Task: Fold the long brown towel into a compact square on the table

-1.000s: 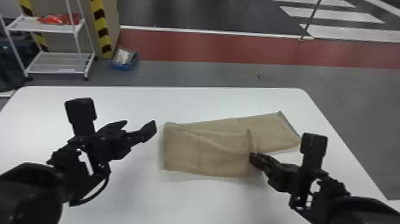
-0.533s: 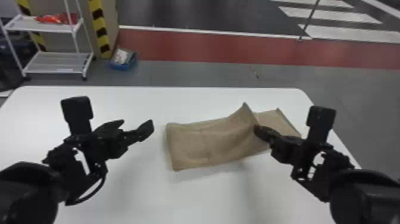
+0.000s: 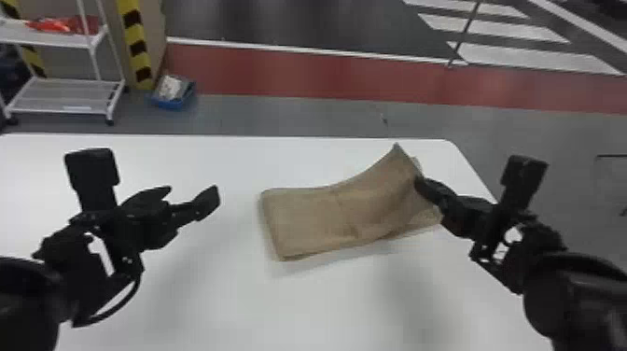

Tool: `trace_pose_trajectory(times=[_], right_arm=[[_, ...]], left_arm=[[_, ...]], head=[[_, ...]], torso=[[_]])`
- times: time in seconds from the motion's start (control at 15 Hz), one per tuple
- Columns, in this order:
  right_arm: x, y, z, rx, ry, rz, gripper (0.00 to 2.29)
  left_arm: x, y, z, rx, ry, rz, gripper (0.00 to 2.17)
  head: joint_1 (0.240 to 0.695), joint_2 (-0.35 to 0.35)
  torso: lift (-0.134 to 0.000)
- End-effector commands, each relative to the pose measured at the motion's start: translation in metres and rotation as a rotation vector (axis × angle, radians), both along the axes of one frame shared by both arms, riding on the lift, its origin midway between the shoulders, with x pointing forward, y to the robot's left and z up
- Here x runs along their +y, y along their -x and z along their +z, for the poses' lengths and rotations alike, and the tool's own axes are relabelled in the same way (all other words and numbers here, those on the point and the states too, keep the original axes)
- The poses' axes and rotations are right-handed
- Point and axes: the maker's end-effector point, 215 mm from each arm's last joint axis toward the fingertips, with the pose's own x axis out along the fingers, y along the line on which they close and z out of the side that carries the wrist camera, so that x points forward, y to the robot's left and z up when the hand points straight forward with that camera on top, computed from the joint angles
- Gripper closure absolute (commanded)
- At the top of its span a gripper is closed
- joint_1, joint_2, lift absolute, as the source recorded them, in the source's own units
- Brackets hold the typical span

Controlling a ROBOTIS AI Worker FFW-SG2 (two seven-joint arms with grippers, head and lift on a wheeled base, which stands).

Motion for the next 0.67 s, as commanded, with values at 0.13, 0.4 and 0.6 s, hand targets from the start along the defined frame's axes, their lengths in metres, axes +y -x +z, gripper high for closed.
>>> trace_pose_trajectory(times=[0.13, 0.4, 0.6], right_arm=[[-0.013, -0.007, -0.009, -0.01, -0.002, -0.009, 1.3], [-0.026, -0.01, 0.004, -0.015, 0.001, -0.021, 1.3], [-0.044, -0.022, 0.009, -0.014, 0.015, -0.042, 1.3]], left_arm=[[-0.001, 0.0, 0.001, -0.003, 0.0, 0.0, 0.09], [-0.002, 0.001, 0.0, -0.002, -0.005, -0.002, 0.09], [0.0, 0.003, -0.003, 0.009, -0.01, -0.003, 0.09]], head=[[0.695, -0.224], [0.695, -0.232], [0.695, -0.246]], torso=[[-0.128], [-0.128], [-0.128]])
